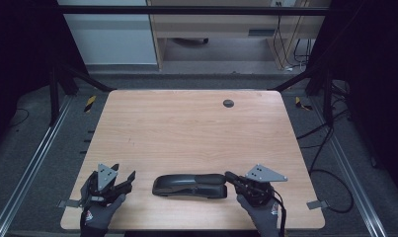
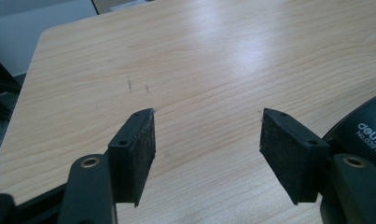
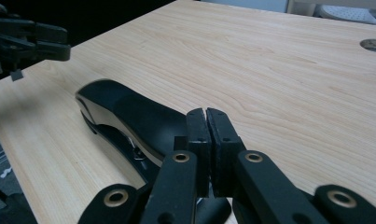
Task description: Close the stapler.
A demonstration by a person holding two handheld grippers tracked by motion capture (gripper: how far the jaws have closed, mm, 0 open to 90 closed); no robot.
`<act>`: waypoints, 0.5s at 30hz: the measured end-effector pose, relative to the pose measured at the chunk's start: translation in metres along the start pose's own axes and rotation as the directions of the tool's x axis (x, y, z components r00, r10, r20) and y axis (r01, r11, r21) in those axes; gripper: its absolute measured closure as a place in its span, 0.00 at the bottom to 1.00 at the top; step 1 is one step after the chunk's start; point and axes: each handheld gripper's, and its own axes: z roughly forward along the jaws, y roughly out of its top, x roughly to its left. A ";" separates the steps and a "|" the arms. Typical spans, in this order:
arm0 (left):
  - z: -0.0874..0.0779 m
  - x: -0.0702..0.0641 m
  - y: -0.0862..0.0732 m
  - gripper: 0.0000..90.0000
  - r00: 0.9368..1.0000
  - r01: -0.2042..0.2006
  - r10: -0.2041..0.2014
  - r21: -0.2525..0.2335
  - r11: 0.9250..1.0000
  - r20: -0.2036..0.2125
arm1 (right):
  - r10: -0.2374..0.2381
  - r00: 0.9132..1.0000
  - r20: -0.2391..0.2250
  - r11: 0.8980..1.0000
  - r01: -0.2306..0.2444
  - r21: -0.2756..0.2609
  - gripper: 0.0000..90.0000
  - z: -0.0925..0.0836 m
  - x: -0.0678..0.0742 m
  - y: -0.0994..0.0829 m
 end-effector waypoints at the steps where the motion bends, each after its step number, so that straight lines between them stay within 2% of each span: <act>1: 0.000 0.000 -0.001 0.39 1.000 0.002 -0.002 0.004 1.000 0.000 | -0.002 1.000 -0.001 1.000 0.002 -0.002 0.99 0.001 0.001 0.000; 5: 0.000 0.000 -0.002 0.39 1.000 0.003 -0.003 0.005 1.000 -0.003 | -0.004 1.000 -0.007 1.000 0.004 0.015 1.00 0.004 0.005 0.000; 10: 0.000 0.001 -0.003 0.39 1.000 0.013 -0.013 0.004 1.000 -0.010 | 0.005 1.000 -0.013 1.000 -0.005 0.003 1.00 0.006 0.005 -0.002; 15: 0.000 0.000 -0.003 0.39 1.000 0.011 -0.011 0.004 1.000 -0.010 | 0.021 1.000 0.001 0.999 -0.021 0.044 1.00 0.011 0.003 -0.008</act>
